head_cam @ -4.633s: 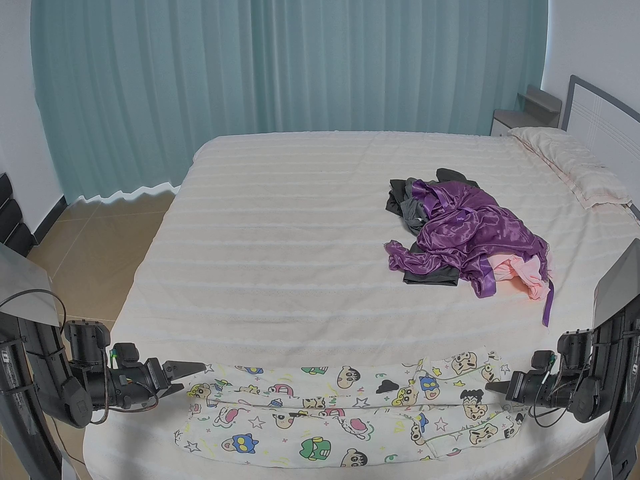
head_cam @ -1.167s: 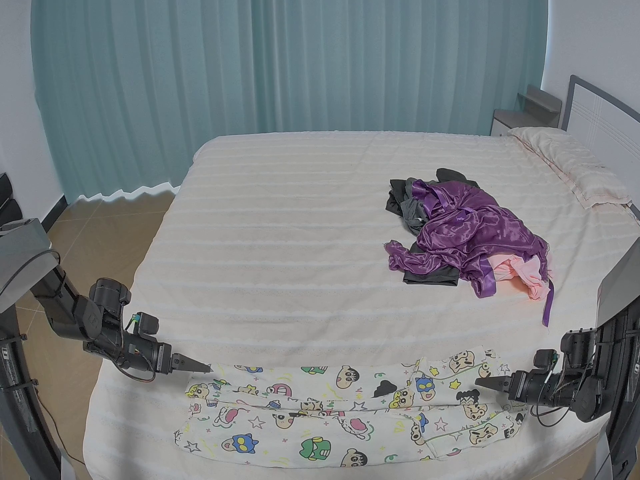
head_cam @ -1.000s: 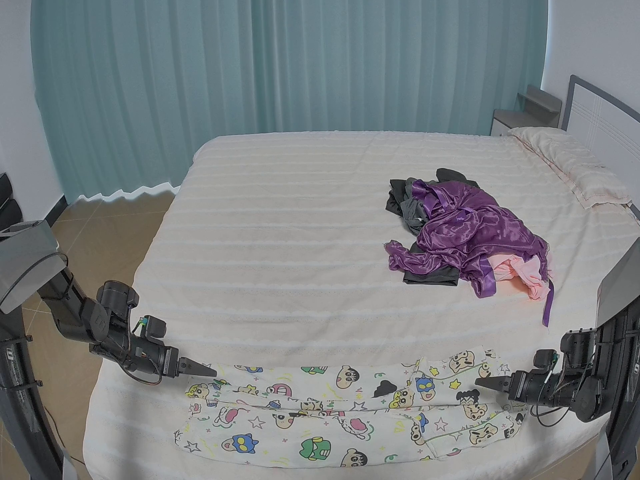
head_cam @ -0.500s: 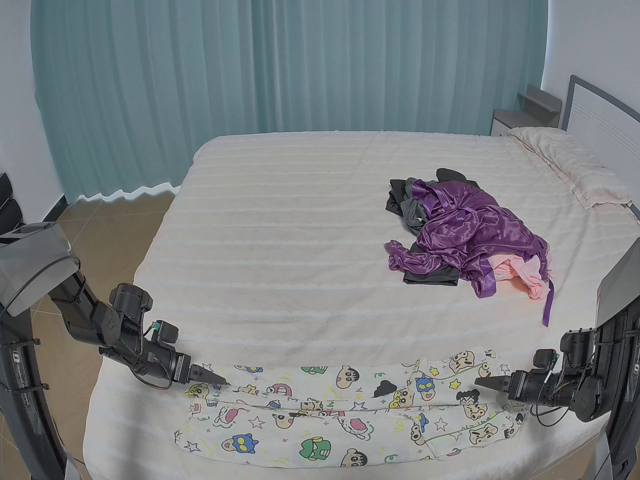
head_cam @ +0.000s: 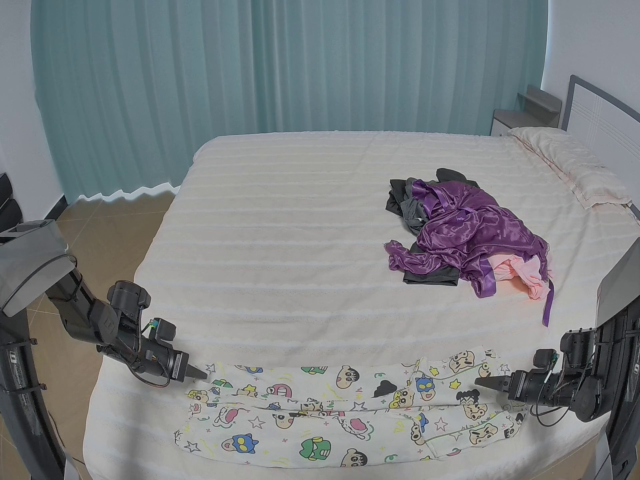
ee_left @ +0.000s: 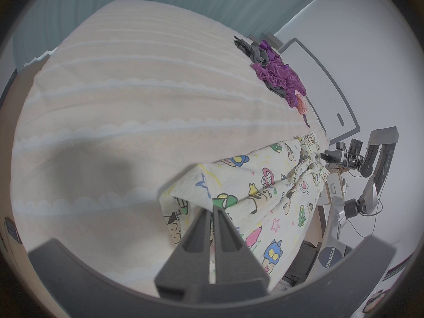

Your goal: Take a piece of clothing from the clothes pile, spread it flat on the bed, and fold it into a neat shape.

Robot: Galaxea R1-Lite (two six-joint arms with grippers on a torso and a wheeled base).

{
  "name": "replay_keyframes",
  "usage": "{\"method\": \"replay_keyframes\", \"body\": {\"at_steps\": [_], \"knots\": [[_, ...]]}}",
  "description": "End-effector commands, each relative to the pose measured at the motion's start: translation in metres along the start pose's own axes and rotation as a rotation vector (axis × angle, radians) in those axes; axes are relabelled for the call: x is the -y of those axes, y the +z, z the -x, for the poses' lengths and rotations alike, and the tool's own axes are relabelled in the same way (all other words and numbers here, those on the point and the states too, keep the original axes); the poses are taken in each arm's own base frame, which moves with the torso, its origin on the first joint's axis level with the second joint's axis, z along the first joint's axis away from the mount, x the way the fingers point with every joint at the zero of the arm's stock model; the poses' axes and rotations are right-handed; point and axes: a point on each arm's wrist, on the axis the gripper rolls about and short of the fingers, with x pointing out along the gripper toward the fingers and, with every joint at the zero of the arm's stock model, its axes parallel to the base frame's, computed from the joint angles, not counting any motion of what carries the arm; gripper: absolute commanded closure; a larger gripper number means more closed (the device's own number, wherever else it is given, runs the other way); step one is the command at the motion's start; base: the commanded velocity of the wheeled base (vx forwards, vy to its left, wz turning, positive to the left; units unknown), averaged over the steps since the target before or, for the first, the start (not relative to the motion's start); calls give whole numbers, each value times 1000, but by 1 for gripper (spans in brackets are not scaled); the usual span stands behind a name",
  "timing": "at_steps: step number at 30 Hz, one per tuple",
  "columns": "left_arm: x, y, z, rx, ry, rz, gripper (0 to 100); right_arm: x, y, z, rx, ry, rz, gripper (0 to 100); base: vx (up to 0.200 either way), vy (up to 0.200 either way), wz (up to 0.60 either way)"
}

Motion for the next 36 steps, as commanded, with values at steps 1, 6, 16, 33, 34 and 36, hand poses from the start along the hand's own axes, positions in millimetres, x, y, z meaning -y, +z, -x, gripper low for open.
{"method": "replay_keyframes", "body": {"at_steps": [1, 6, 16, 33, 34, 36], "knots": [[9, 7, 16, 48, 3, -24, 100, 0, 1, 0, 7, 3, 4, 0, 0, 0, 0], [16, 12, 27, 83, 6, -22, 100, 0, 1, -1, 9, 3, 5, 0, 0, 0, 0], [23, 20, 39, 132, 2, -24, 100, 0, 1, -1, 9, 3, 5, 0, 0, 0, 0], [14, 19, 33, 117, 3, -3, 100, 0, 2, -1, 13, 4, 5, 0, 0, 0, 0], [13, 19, 32, 113, 4, -1, 100, 0, 2, -1, 13, 4, 5, 0, 0, 0, 0], [9, 17, 27, 95, 6, 12, 100, 0, 2, -1, 11, 4, 5, 0, 0, 0, 0]]}}
